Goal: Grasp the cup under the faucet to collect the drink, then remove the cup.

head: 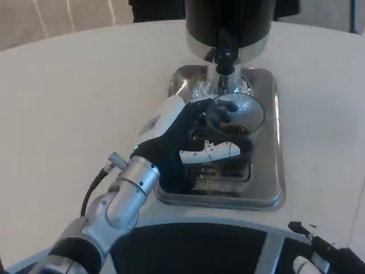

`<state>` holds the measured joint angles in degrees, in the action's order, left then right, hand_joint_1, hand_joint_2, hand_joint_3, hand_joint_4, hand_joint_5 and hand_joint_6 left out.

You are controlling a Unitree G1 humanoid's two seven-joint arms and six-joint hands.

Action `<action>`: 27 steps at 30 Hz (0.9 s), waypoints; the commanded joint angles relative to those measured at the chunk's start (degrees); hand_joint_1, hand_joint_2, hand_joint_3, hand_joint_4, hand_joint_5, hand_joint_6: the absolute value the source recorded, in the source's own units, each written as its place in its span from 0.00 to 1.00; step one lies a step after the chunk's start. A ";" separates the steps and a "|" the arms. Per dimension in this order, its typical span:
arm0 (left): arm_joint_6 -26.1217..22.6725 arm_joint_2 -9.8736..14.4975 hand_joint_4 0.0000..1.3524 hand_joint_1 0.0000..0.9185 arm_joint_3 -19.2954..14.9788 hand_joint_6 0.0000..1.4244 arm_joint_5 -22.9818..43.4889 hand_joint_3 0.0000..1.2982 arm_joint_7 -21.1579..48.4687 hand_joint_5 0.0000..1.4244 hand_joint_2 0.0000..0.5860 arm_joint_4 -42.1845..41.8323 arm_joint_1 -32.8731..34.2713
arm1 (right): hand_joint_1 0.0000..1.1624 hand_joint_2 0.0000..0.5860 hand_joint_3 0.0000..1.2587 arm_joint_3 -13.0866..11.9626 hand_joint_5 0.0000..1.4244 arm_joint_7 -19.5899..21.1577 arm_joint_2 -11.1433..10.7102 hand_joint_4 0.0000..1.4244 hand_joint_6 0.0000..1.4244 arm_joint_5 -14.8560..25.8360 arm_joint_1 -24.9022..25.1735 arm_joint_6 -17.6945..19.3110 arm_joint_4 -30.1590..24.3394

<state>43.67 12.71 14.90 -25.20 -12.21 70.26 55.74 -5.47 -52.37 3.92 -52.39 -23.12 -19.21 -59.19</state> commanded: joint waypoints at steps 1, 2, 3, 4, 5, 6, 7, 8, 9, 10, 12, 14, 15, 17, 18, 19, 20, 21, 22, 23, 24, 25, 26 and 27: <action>0.42 -0.45 0.45 0.48 0.36 0.30 -0.90 0.51 -3.49 0.60 0.18 -0.72 -1.77 | 0.06 0.97 0.06 0.05 0.00 1.00 -0.14 0.00 0.00 -0.31 -0.80 -1.05 -0.81; 0.54 -0.43 0.47 0.49 0.15 0.31 -0.82 0.53 -4.37 0.62 0.18 -0.83 -2.00 | 0.06 0.97 0.06 0.14 0.00 0.97 -0.38 0.00 0.00 -0.46 -0.52 -1.54 -0.81; 0.66 -0.35 0.49 0.49 0.05 0.31 -0.86 0.55 -5.43 0.63 0.18 -0.99 -2.24 | 0.08 0.95 0.06 0.27 0.00 0.95 -0.60 0.00 0.00 -0.56 -0.30 -1.96 -0.81; 0.78 -0.26 0.53 0.50 -0.09 0.32 -0.82 0.59 -6.42 0.68 0.18 -1.18 -2.49 | 0.08 0.95 0.06 0.45 0.00 0.91 -0.85 0.00 0.00 -0.72 -0.04 -2.38 -0.81; 0.85 -0.19 0.57 0.52 -0.14 0.35 -0.81 0.64 -7.09 0.72 0.19 -1.30 -2.65 | 0.08 0.95 0.06 0.72 0.00 0.86 -1.12 0.00 0.00 -0.92 0.22 -2.87 -0.81; 0.94 -0.08 0.61 0.53 -0.18 0.36 -0.77 0.68 -7.70 0.76 0.20 -1.43 -2.82 | 0.09 0.95 0.06 1.06 0.00 0.82 -1.38 0.00 0.00 -1.14 0.47 -3.43 -0.81; 1.06 0.07 0.64 0.54 -0.25 0.37 -0.81 0.70 -8.51 0.79 0.20 -1.63 -3.05 | 0.09 0.95 0.06 1.44 0.00 0.81 -1.68 0.00 0.00 -1.37 0.68 -4.00 -0.81; 1.33 0.37 0.67 0.54 -0.44 0.39 -0.68 0.71 -9.06 0.82 0.21 -1.83 -3.31 | 0.09 0.95 0.06 1.80 0.00 0.89 -2.01 0.00 0.00 -1.53 0.82 -4.53 -0.81; 1.60 0.72 0.70 0.56 -0.57 0.41 -0.60 0.73 -9.55 0.85 0.19 -2.05 -3.56 | 0.09 0.95 0.06 2.18 0.00 1.14 -2.39 0.00 0.00 -1.72 1.09 -5.07 -0.66; 1.92 1.08 0.74 0.56 -0.71 0.42 -0.46 0.73 -9.71 0.88 0.19 -2.22 -3.79 | 0.09 0.95 0.06 2.49 0.00 1.45 -2.74 0.00 0.00 -1.85 1.37 -5.51 -0.49; 2.51 1.68 0.77 0.57 -0.87 0.43 -0.35 0.74 -9.89 0.90 0.17 -2.60 -4.20 | 0.09 0.96 0.06 2.91 0.00 1.93 -3.25 0.00 0.00 -1.96 1.76 -6.20 -0.30; 3.21 2.24 0.79 0.58 -1.07 0.43 -0.20 0.75 -9.76 0.92 0.14 -2.99 -4.66 | 0.09 0.96 0.06 3.23 0.00 2.35 -3.71 0.00 0.00 -1.93 2.03 -6.79 -0.16; 3.64 2.61 0.80 0.59 -1.21 0.43 -0.08 0.75 -9.61 0.92 0.14 -3.19 -4.94 | 0.10 0.96 0.06 3.39 0.00 2.58 -3.92 0.00 0.00 -1.92 2.15 -7.02 -0.05; 4.43 3.43 0.81 0.58 -1.41 0.42 0.06 0.75 -9.21 0.93 0.13 -3.54 -5.43 | 0.10 0.96 0.06 3.82 0.00 3.10 -4.37 0.00 0.00 -1.81 2.32 -7.45 0.14; 4.99 4.01 0.81 0.58 -1.52 0.42 0.19 0.75 -8.77 0.93 0.12 -3.71 -5.74 | 0.10 0.96 0.06 4.06 0.00 3.36 -4.61 0.00 0.00 -1.75 2.35 -7.67 0.18; 5.37 4.40 0.81 0.58 -1.59 0.42 0.28 0.75 -8.44 0.93 0.12 -3.84 -5.94 | 0.10 0.96 0.06 4.27 0.00 3.58 -4.85 0.00 0.00 -1.68 2.40 -7.91 0.13; 5.86 4.85 0.82 0.58 -1.68 0.42 0.39 0.75 -8.13 0.93 0.12 -4.02 -6.22 | 0.10 0.96 0.06 4.41 0.00 3.73 -5.09 0.00 0.00 -1.64 2.49 -8.08 0.00; 6.46 5.32 0.82 0.59 -1.79 0.42 0.51 0.75 -7.88 0.93 0.12 -4.29 -6.58 | 0.10 0.95 0.06 4.50 0.00 3.86 -5.28 0.00 0.00 -1.59 2.54 -8.23 -0.10; 6.88 5.63 0.83 0.59 -1.87 0.42 0.59 0.75 -7.72 0.93 0.11 -4.49 -6.83 | 0.10 0.95 0.06 4.58 0.00 4.00 -5.50 0.00 0.00 -1.57 2.67 -8.33 -0.26; 7.53 6.06 0.83 0.59 -2.02 0.42 0.78 0.75 -7.44 0.93 0.11 -4.79 -7.21 | 0.10 0.95 0.05 4.59 0.00 4.09 -5.71 0.00 0.00 -1.59 2.89 -8.40 -0.46; 8.32 6.53 0.83 0.59 -2.24 0.42 1.00 0.75 -7.25 0.93 0.11 -5.22 -7.68 | 0.10 0.95 0.05 4.63 0.00 4.18 -5.90 0.00 0.00 -1.58 3.05 -8.49 -0.59; 8.81 6.82 0.83 0.59 -2.42 0.42 1.14 0.75 -7.08 0.93 0.11 -5.53 -8.00 | 0.10 0.95 0.05 4.57 0.00 4.28 -6.04 0.00 0.00 -1.55 3.27 -8.55 -0.71; 9.54 7.22 0.83 0.59 -2.68 0.42 1.34 0.74 -6.86 0.93 0.11 -5.98 -8.43 | 0.10 0.94 0.05 4.45 0.00 4.41 -6.15 0.00 0.00 -1.50 3.53 -8.59 -0.77; 10.32 7.65 0.83 0.59 -3.03 0.42 1.55 0.74 -6.61 0.93 0.11 -6.57 -8.95 | 0.10 0.94 0.05 4.29 0.00 4.54 -6.27 0.00 0.00 -1.45 3.82 -8.66 -0.79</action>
<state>50.62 19.19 13.09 -25.08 -19.23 65.78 47.95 -0.98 -48.56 -1.98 -54.21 -19.69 -27.24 -59.10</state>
